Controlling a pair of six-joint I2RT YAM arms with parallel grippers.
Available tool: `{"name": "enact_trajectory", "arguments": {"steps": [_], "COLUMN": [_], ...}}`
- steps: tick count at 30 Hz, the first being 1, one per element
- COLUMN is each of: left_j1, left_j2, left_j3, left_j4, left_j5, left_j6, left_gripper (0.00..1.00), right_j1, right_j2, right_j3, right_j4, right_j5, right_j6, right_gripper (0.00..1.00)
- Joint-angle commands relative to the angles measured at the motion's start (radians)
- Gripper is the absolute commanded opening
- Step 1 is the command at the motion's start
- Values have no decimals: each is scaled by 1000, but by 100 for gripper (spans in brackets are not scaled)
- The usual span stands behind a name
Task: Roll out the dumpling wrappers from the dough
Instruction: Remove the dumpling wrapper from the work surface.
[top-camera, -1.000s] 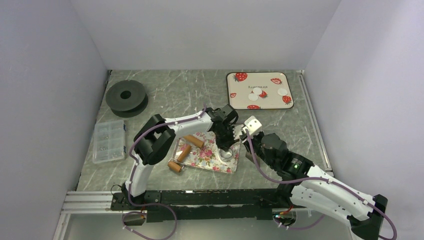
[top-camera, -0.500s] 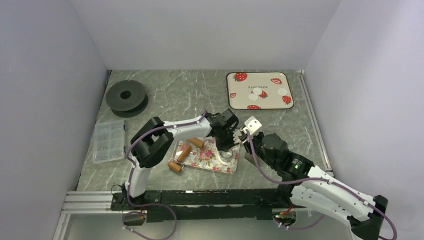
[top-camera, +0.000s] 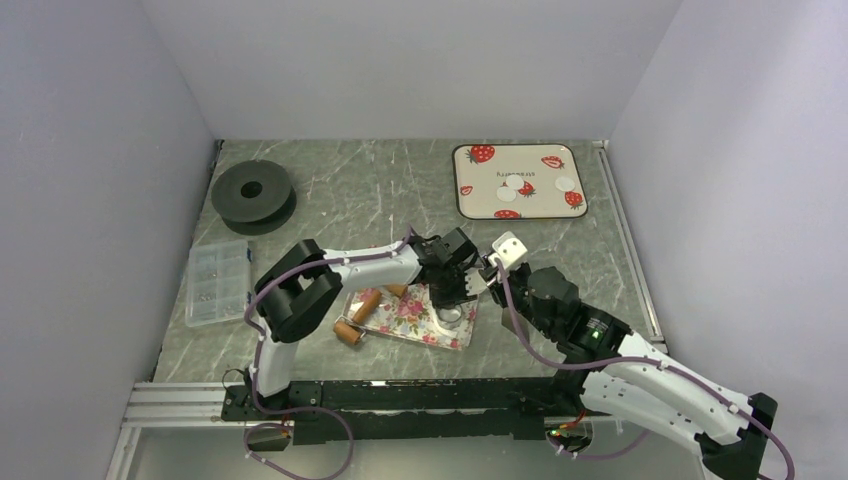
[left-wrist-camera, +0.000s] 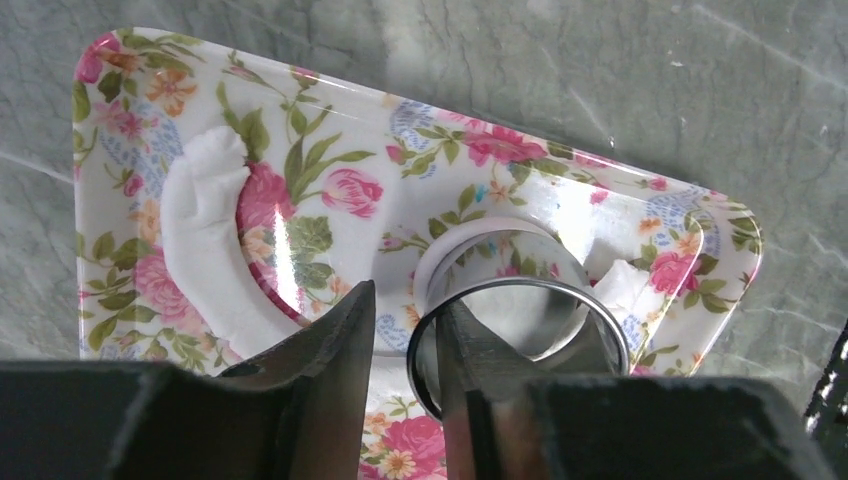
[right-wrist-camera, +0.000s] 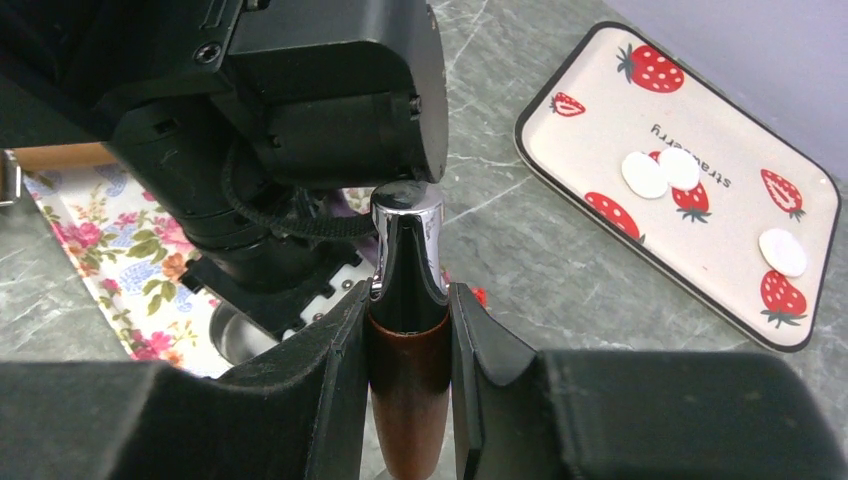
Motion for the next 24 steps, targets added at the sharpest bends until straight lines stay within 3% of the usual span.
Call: {"name": "enact_trajectory", "arguments": {"steps": [1,13,24], "left_j1": [-43,11,97], "left_j2": [-18,-1,-41], "left_j3": [68,181,210], "left_j4": [-103,-202,-257], "left_j5": [51,164,324], "left_j6": [55,32,-10], "left_gripper": [36,46,48], "right_j1": [-8,-53,-88], "right_j2": [22,16,-34], "right_j3": [50,42,34], "right_j4": [79,116,120], "right_j5": [32,90,72], "right_j6": [1,48,81], "right_gripper": [0,0,0]}}
